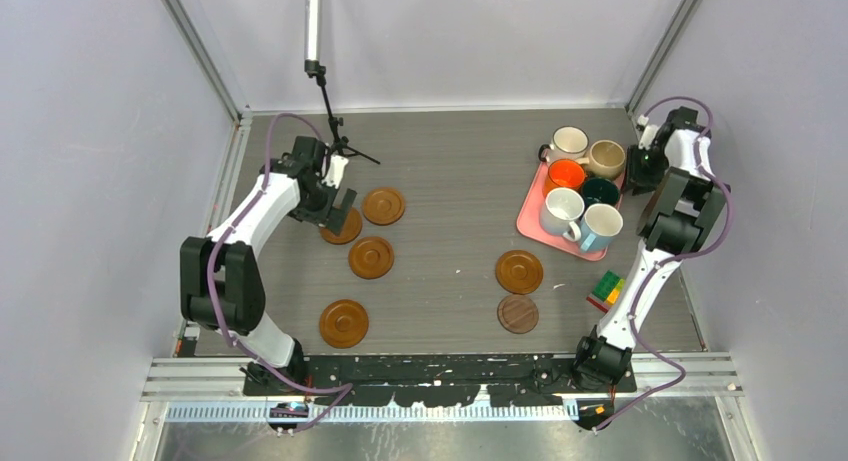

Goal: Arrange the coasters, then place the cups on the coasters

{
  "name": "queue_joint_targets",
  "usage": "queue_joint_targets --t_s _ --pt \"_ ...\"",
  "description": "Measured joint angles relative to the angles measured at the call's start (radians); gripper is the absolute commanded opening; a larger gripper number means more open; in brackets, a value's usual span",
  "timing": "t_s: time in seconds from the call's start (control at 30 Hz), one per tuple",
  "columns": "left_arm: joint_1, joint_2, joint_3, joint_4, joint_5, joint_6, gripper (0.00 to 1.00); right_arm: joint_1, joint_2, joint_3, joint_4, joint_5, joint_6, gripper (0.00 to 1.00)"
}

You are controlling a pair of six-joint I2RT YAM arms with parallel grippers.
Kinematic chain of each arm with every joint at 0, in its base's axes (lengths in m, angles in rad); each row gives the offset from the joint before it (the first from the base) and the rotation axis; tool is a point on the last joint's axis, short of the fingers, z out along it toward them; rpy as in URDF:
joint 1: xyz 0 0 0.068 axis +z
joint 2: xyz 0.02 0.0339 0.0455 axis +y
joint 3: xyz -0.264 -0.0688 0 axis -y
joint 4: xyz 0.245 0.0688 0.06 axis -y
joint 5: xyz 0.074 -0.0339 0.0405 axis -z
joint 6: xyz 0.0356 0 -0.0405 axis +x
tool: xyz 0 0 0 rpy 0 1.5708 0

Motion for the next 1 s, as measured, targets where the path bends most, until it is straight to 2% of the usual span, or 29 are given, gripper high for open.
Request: queue_joint_targets --t_s 0.13,0.2,0.37,0.57,0.67,0.8,0.93,1.0 --pt "-0.005 -0.011 -0.011 0.018 0.039 0.019 1.0 -0.017 0.0 0.113 -0.026 0.033 -0.013 0.61" --pt "-0.009 -0.027 -0.025 0.027 0.057 0.029 1.0 -0.025 -0.006 0.164 -0.031 0.038 -0.014 0.65" --pt "-0.011 -0.068 -0.051 0.047 0.092 0.059 1.0 -0.036 -0.072 0.202 -0.078 0.022 -0.003 0.67" --pt "-0.018 -0.083 -0.06 0.066 0.115 0.073 1.0 -0.004 -0.217 0.202 -0.18 -0.095 -0.013 0.66" --pt "-0.023 -0.087 -0.072 0.077 0.122 0.073 1.0 0.084 -0.338 0.177 -0.206 -0.134 -0.027 0.65" --pt "-0.024 -0.088 -0.074 0.084 0.129 0.057 1.0 0.323 -0.504 0.066 -0.187 -0.127 -0.027 0.64" --pt "-0.024 -0.088 -0.068 0.087 0.134 0.018 1.0 0.581 -0.57 -0.095 -0.129 -0.098 -0.002 0.62" --pt "-0.024 -0.088 -0.063 0.087 0.133 0.007 1.0 0.652 -0.562 -0.168 -0.098 -0.069 0.006 0.59"
